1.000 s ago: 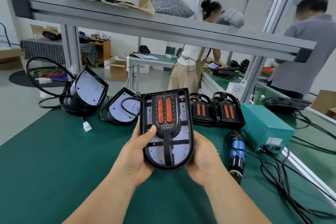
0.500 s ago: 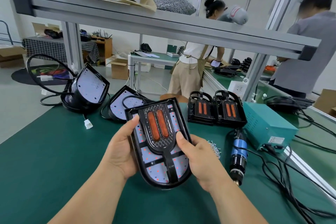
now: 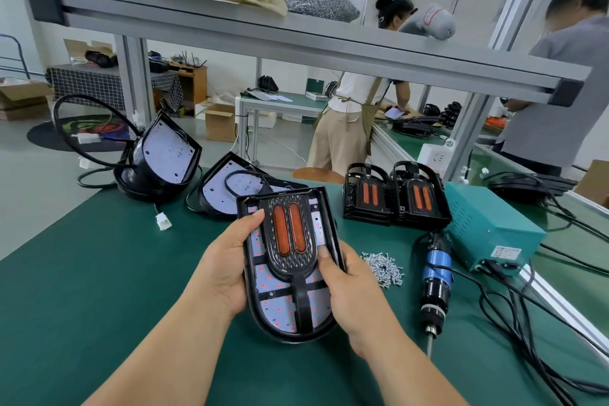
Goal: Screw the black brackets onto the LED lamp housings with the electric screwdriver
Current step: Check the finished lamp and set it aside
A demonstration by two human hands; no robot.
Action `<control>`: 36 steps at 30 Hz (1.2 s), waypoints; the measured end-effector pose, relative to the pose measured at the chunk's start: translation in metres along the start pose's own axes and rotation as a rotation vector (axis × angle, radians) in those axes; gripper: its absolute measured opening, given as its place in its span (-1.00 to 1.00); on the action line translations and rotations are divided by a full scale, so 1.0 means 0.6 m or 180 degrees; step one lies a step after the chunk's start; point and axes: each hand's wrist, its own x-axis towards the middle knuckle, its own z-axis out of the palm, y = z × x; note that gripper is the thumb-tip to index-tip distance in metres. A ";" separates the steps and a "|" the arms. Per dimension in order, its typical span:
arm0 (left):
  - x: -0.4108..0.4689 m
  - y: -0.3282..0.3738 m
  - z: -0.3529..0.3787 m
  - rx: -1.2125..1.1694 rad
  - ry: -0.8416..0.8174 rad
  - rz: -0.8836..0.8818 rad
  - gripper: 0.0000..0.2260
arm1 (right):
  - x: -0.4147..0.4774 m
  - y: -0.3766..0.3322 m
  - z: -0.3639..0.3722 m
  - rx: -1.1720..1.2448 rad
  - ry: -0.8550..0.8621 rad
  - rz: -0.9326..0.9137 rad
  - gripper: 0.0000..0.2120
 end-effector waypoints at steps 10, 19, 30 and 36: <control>-0.008 -0.027 0.006 -0.0014 -0.0489 0.0038 -0.57 | 0.007 -0.002 -0.004 0.0263 0.0677 -0.0016 -0.79; 0.000 -0.027 0.000 0.0015 -0.0498 0.0292 -0.59 | 0.006 -0.012 -0.009 0.0621 0.0394 0.0229 -0.80; -0.008 -0.030 0.010 0.0136 -0.0826 0.0030 -0.59 | 0.000 -0.027 -0.010 0.1071 0.0786 0.0379 -0.60; -0.016 -0.031 0.014 0.0149 -0.1062 -0.0092 -0.62 | 0.004 -0.029 -0.019 0.1317 0.1053 0.0291 -0.60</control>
